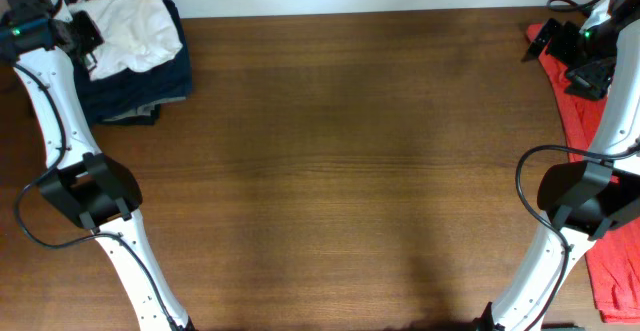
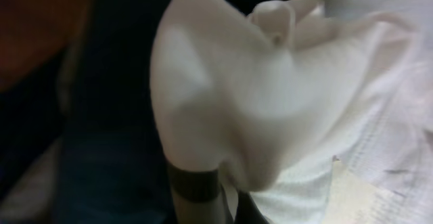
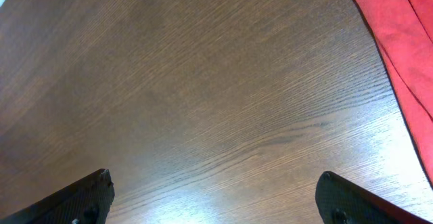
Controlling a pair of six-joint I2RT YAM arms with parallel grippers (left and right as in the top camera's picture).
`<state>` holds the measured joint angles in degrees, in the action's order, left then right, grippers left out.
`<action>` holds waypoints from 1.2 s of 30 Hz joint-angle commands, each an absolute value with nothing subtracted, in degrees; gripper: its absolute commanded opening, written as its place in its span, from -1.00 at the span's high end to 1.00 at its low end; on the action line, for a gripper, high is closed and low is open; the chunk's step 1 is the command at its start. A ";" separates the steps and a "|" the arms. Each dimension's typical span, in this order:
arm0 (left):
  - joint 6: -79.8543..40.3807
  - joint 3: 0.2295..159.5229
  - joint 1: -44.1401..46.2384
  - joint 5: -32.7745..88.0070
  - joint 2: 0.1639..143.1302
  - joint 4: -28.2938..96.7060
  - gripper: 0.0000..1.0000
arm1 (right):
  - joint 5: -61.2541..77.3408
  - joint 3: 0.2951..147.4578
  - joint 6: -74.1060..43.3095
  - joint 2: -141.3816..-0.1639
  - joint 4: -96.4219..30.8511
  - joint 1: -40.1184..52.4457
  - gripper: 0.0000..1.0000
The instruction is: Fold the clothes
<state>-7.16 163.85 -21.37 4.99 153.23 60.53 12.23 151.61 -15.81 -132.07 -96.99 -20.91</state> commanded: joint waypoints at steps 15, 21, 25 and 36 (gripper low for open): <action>-10.26 160.40 -19.88 0.67 155.48 58.76 0.83 | 11.73 152.14 -15.25 -131.90 -97.32 -20.67 -0.97; -10.26 166.25 -19.90 9.80 151.09 60.31 0.47 | 11.73 152.14 -15.25 -131.90 -97.32 -20.67 -0.97; -10.26 166.93 -18.76 17.67 140.57 70.85 -0.98 | 11.73 152.14 -15.25 -131.90 -97.30 -20.67 -0.97; -4.01 160.00 -11.09 26.76 117.69 96.73 -0.98 | 11.73 152.14 -15.25 -131.90 -97.30 -20.67 -0.97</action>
<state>-5.82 164.68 -16.38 23.59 126.78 96.64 12.23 151.61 -15.81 -132.07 -96.99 -20.91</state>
